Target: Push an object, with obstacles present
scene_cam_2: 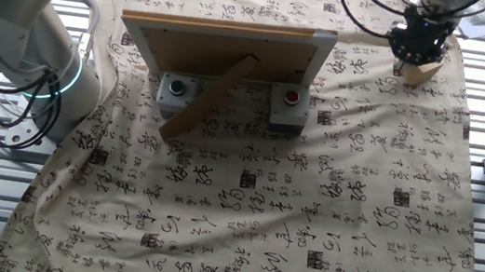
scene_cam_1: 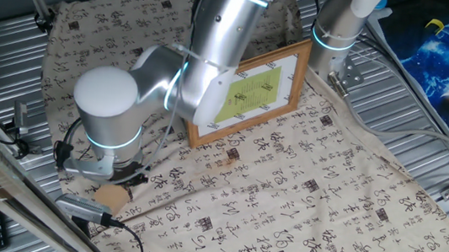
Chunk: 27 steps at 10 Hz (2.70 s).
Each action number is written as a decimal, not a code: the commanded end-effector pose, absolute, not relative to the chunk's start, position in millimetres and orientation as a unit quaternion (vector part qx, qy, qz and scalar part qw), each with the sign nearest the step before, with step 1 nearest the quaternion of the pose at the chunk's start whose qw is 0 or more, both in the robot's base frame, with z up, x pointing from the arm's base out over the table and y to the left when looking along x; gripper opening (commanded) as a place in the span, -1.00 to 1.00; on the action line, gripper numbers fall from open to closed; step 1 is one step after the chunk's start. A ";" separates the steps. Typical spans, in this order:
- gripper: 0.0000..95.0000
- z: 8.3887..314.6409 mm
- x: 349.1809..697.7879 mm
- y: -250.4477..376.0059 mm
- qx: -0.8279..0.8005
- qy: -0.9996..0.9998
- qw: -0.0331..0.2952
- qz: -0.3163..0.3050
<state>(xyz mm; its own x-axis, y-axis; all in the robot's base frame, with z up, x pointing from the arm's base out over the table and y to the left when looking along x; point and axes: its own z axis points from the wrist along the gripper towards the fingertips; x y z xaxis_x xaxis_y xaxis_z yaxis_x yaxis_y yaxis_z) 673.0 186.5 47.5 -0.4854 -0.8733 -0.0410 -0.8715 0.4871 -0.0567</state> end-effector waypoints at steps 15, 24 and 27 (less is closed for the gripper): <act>-1.00 106.7 745.9 190.2 -0.345 0.937 0.050 0.019; -1.00 74.4 774.9 198.9 -0.328 0.942 0.065 0.027; -1.00 64.2 773.0 206.0 -0.326 0.942 0.067 0.025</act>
<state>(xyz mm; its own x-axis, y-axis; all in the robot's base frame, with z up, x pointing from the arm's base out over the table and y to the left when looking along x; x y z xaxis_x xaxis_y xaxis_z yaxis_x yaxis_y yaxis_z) 774.1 206.7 61.8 -0.7784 -0.6117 -0.1415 -0.6184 0.7858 0.0049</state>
